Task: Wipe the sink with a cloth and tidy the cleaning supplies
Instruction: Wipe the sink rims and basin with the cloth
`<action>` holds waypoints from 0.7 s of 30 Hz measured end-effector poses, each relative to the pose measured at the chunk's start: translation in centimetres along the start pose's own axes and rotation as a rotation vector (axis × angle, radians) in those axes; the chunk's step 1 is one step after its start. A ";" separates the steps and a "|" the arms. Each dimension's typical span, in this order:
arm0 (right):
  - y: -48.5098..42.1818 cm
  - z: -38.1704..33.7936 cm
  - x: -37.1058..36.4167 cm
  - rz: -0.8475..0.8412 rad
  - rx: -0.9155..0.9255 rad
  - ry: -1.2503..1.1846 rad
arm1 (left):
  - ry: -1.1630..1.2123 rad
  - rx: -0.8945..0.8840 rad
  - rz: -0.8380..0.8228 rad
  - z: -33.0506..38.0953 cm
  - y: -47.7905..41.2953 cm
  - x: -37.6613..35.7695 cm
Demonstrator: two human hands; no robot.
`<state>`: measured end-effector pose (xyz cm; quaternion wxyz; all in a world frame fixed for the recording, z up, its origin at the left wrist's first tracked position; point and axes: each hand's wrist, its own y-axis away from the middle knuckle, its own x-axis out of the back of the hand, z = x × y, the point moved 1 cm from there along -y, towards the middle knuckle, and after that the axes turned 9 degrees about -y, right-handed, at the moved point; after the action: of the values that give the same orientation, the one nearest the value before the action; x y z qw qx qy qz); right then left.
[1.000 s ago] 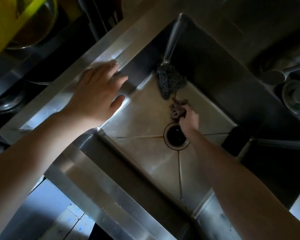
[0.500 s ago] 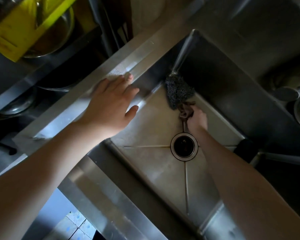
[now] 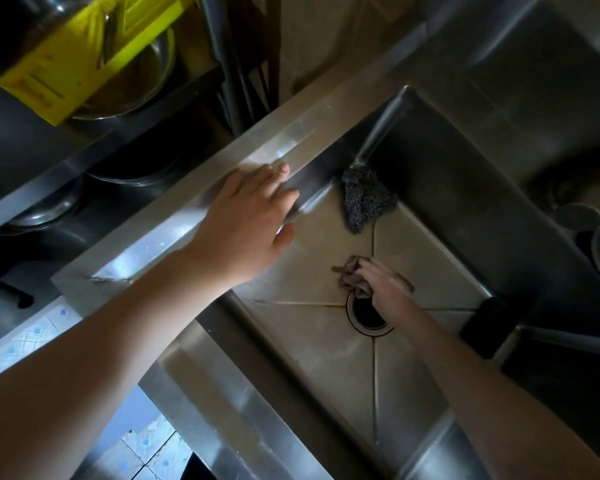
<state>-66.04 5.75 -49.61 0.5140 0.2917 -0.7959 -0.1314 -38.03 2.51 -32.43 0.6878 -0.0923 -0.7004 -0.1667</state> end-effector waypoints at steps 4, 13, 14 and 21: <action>-2.2 -2.3 1.1 -0.119 0.207 0.182 | 0.005 0.001 0.019 0.0 0.0 -0.1; -4.8 -9.5 -1.6 -0.193 0.332 0.354 | 0.012 0.001 0.047 0.1 0.1 -0.1; -4.0 -10.0 -2.4 -0.209 0.377 0.377 | 0.011 -0.003 0.051 0.1 0.1 0.0; 3.0 -7.2 -4.6 -0.483 0.455 0.286 | -0.002 0.013 0.050 0.3 0.2 -0.2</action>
<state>-59.20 11.56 -48.41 0.4961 0.5938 -0.6329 -0.0262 -38.20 2.85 -32.64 0.6915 -0.1055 -0.6998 -0.1450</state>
